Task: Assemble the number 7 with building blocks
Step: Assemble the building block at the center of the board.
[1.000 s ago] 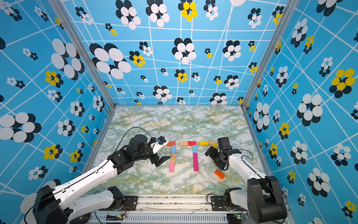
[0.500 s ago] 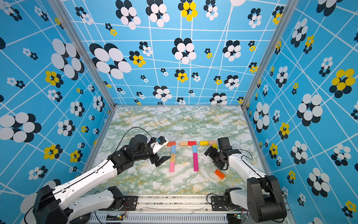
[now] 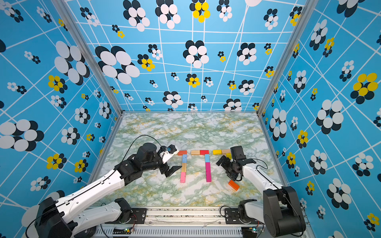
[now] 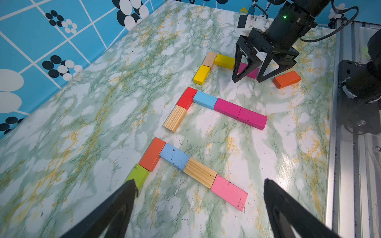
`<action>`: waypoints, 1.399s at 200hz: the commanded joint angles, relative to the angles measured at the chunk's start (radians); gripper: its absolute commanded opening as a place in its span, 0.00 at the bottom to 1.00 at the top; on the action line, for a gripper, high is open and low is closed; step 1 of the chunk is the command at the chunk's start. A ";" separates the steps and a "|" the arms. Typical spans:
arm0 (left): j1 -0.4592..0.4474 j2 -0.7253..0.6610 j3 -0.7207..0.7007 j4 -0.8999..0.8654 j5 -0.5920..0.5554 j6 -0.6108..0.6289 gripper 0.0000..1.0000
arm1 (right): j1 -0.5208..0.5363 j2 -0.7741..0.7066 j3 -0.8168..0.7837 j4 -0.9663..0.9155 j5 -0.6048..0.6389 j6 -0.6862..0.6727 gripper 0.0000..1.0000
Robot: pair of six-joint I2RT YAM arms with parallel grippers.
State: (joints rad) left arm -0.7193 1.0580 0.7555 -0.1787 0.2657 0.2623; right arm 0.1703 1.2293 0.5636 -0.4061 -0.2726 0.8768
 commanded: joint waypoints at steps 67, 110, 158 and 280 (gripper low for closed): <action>0.012 -0.024 0.013 0.009 0.020 0.005 0.99 | 0.020 0.150 0.146 -0.044 0.001 -0.061 0.98; 0.011 -0.027 0.011 0.010 0.015 0.007 0.99 | 0.020 0.245 0.207 -0.035 0.012 -0.095 0.98; 0.014 -0.024 0.011 0.011 0.017 0.008 0.99 | 0.017 0.272 0.213 -0.034 0.013 -0.107 0.98; 0.015 -0.023 0.011 0.009 0.020 0.008 0.99 | -0.024 0.315 0.239 -0.008 0.027 -0.128 0.98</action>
State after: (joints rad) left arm -0.7124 1.0473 0.7555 -0.1787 0.2729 0.2626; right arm 0.1547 1.5131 0.7921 -0.4191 -0.2710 0.7731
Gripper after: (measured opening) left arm 0.991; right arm 0.978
